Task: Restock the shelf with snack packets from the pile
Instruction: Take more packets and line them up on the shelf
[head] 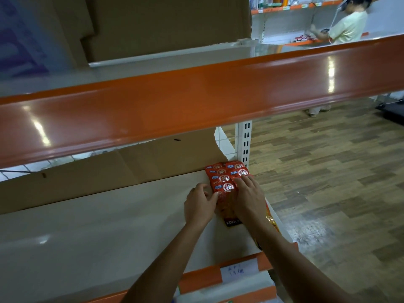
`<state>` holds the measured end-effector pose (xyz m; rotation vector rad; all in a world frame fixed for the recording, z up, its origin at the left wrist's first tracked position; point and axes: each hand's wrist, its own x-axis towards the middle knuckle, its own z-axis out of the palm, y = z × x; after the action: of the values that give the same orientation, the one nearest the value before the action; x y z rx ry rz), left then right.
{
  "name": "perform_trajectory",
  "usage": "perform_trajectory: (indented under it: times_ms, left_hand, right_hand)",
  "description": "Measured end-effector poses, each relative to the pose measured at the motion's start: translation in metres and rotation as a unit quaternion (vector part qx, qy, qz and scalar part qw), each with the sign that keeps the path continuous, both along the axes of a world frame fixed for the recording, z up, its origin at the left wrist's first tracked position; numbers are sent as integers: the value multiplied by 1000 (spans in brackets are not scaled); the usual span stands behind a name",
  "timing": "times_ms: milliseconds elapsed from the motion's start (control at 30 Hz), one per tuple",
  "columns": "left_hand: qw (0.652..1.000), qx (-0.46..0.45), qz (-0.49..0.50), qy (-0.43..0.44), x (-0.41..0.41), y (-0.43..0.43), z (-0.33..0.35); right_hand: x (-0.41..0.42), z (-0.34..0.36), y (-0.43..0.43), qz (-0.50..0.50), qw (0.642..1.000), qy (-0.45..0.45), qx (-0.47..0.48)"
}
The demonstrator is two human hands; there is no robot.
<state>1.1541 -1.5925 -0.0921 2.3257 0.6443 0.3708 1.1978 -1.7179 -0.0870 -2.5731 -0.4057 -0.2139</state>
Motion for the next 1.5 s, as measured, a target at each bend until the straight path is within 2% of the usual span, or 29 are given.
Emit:
perform_trajectory:
  times_ms: [200,367,633,800,1067,1200,1500]
  left_hand:
    - [993,121,0,15,-33,43,7]
    - [984,172,36,25,-87,101,5]
    - [971,185,143,41,-227,233,18]
    - [955,198,215,56,-318,315,29]
    - [925,188,328,44,-440,393,34]
    - [908,188,370,53,-490,428,37]
    - [874,172,440,117,-561,531,41]
  right_hand:
    - [-24,5,46,80,996,-30,-23]
    - [-67,4,109,146,989,-8,-21]
    - [-180,11,248,263,965,0,-8]
    - [-257,21,332,312,949,11,40]
    - [-370,22,443,413,909,9,56]
    - [-419,18,498,467,883,16,51]
    - [-481,10,633,513,851,97,60]
